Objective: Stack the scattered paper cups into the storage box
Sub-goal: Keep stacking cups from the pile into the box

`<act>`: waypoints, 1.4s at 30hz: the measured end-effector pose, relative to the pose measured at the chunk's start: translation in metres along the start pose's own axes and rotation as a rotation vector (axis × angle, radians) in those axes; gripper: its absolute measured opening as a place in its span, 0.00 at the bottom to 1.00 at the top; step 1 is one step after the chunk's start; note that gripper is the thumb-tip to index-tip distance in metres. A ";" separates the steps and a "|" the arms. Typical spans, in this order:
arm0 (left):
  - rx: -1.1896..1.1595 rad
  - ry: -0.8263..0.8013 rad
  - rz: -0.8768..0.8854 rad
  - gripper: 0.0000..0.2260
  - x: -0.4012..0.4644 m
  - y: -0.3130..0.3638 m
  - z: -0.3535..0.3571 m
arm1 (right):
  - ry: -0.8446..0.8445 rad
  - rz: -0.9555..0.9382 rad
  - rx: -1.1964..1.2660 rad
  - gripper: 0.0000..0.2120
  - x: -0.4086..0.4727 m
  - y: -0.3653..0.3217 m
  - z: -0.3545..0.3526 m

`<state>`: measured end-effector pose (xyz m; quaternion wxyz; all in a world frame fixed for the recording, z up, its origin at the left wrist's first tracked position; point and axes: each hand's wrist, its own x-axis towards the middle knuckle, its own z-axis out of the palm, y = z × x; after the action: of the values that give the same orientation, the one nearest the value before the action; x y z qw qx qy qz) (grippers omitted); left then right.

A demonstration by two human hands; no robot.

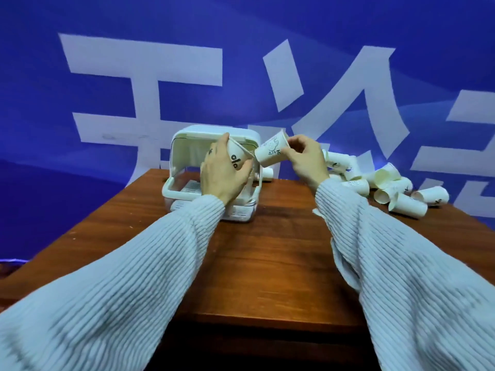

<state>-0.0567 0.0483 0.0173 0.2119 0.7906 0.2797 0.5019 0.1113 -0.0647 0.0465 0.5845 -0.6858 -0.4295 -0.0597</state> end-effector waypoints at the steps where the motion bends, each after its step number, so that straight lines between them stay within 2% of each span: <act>1: -0.012 0.037 -0.047 0.36 0.002 -0.012 -0.010 | -0.037 -0.043 -0.029 0.04 0.001 -0.007 0.013; 4: -0.078 0.133 -0.156 0.34 0.009 -0.041 -0.035 | -0.125 -0.167 -0.112 0.04 0.002 -0.025 0.047; 8: -0.107 0.151 -0.203 0.33 0.016 -0.059 -0.053 | -0.223 -0.298 -0.267 0.10 0.001 -0.038 0.081; 11: -0.125 0.146 -0.196 0.34 0.018 -0.064 -0.056 | -0.332 -0.285 -0.403 0.15 0.008 -0.035 0.096; 15: -0.152 0.091 -0.163 0.36 0.019 -0.068 -0.054 | -0.585 -0.296 -0.678 0.22 0.001 -0.023 0.110; 19: -0.146 0.063 -0.133 0.36 0.027 -0.067 -0.044 | -0.650 -0.374 -0.753 0.22 -0.003 -0.015 0.113; 22: -0.150 0.058 -0.162 0.36 0.041 -0.063 -0.035 | -0.568 -0.299 -0.649 0.25 -0.004 -0.012 0.108; 26: -0.225 0.060 -0.156 0.34 0.060 -0.050 -0.024 | -0.248 -0.140 -0.403 0.22 -0.013 0.002 0.093; 31: -0.255 0.017 -0.116 0.34 0.062 -0.040 -0.003 | -0.197 -0.093 -0.404 0.16 -0.017 0.016 0.069; 33: -0.167 -0.086 -0.088 0.34 0.057 -0.044 0.006 | -0.188 -0.078 -0.409 0.14 -0.020 0.021 0.062; 35: 0.084 -0.217 -0.052 0.31 0.047 -0.053 0.015 | -0.183 -0.055 -0.397 0.13 -0.021 0.025 0.057; 37: 0.335 -0.275 -0.021 0.33 0.034 -0.066 0.019 | -0.180 -0.035 -0.383 0.13 -0.023 0.030 0.056; 42: 0.447 -0.371 0.022 0.40 0.033 -0.077 0.015 | -0.212 -0.037 -0.396 0.15 -0.030 0.033 0.060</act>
<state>-0.0500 0.1274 -0.0141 0.0746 0.8990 0.3310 0.2768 0.0889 -0.0272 -0.0149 0.3889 -0.7815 -0.4810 -0.0814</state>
